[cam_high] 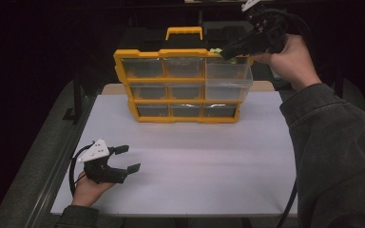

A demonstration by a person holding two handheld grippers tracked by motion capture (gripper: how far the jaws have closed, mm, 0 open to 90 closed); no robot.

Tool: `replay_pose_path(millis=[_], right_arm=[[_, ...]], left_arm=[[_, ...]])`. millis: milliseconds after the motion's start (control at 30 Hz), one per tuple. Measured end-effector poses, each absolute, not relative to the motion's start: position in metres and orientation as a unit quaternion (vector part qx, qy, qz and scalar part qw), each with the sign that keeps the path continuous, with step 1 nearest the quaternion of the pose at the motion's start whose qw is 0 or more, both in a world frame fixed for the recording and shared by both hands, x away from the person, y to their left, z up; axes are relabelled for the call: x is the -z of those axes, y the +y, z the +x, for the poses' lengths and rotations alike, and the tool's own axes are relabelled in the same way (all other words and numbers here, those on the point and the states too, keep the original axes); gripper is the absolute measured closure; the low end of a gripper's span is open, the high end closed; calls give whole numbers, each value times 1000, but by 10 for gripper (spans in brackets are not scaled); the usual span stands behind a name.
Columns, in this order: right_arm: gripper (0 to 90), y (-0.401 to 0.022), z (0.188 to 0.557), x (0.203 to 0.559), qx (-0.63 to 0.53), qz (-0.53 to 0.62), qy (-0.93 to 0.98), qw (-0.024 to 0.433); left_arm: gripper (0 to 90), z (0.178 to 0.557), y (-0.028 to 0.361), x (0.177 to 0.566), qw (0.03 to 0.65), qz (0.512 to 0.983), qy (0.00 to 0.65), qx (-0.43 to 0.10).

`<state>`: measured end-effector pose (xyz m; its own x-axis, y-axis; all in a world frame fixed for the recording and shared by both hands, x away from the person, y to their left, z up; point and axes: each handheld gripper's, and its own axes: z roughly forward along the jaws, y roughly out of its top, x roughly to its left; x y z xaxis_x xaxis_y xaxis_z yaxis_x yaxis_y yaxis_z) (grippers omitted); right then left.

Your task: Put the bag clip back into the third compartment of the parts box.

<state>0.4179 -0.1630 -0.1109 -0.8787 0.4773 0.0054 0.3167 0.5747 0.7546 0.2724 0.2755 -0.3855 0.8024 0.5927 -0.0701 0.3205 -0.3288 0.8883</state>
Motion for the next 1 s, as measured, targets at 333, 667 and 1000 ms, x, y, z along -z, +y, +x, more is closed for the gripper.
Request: replay_pose_path(millis=[333, 667, 1000], right_arm=[[770, -168, 424, 121, -397, 234, 882, 99], [770, -174, 427, 130, -396, 249, 879, 92], [769, -177, 431, 143, -392, 257, 879, 85]], left_arm=[[189, 272, 275, 386, 509, 800, 289, -132], [189, 273, 276, 387, 505, 805, 283, -133], [189, 273, 275, 387, 502, 806, 284, -131]])
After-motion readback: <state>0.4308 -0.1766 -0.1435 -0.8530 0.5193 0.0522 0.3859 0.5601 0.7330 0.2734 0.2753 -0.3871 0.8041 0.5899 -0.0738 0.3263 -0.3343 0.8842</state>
